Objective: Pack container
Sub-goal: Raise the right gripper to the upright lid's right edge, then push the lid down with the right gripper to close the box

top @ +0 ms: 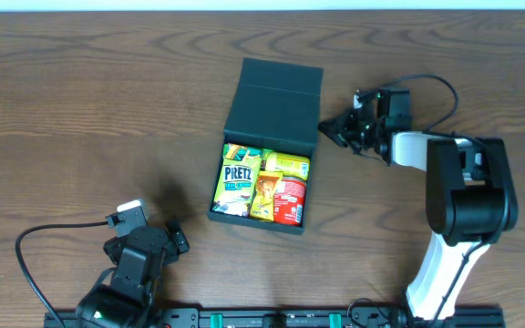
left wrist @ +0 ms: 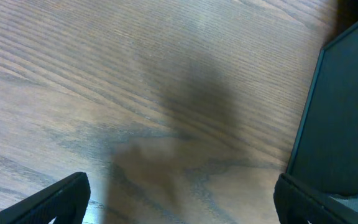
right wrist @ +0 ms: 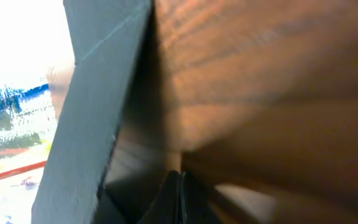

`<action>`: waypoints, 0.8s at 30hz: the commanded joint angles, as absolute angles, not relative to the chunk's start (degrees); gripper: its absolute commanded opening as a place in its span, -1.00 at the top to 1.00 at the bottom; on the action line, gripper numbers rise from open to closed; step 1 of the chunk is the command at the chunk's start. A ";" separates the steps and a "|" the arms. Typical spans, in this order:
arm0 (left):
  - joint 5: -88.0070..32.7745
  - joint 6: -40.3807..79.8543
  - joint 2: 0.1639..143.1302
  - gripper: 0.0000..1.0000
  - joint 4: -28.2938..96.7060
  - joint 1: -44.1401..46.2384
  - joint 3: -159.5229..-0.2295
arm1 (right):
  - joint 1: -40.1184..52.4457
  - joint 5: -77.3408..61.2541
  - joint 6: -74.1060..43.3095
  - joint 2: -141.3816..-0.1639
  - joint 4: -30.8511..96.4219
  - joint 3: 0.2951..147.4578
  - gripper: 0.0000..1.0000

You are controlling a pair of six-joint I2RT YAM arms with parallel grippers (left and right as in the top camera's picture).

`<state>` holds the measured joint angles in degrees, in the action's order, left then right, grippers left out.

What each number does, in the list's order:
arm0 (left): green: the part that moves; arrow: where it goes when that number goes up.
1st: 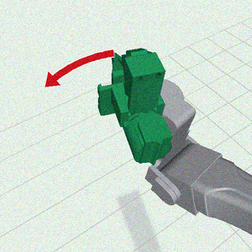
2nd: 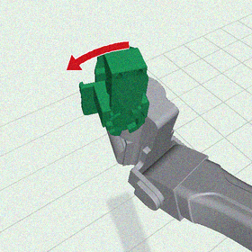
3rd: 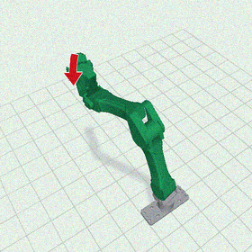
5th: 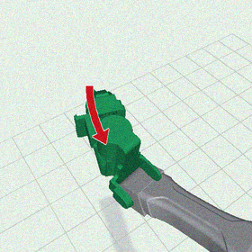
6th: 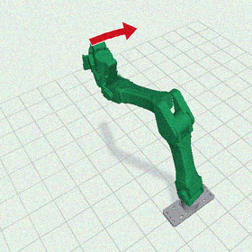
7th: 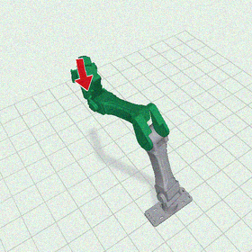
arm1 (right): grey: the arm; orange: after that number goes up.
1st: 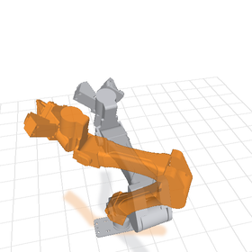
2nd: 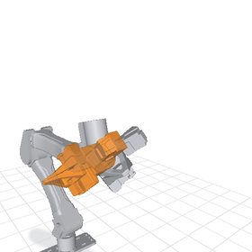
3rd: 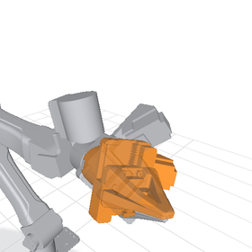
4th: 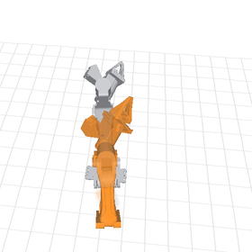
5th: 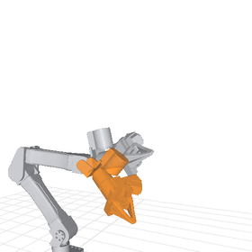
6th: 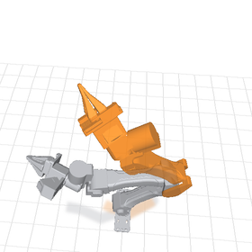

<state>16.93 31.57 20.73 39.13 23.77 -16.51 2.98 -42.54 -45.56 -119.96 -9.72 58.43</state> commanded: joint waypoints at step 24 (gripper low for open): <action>18.02 32.18 20.62 -0.90 39.18 23.64 -16.53 | 5.32 -48.84 -55.20 -124.53 -21.17 62.74 0.98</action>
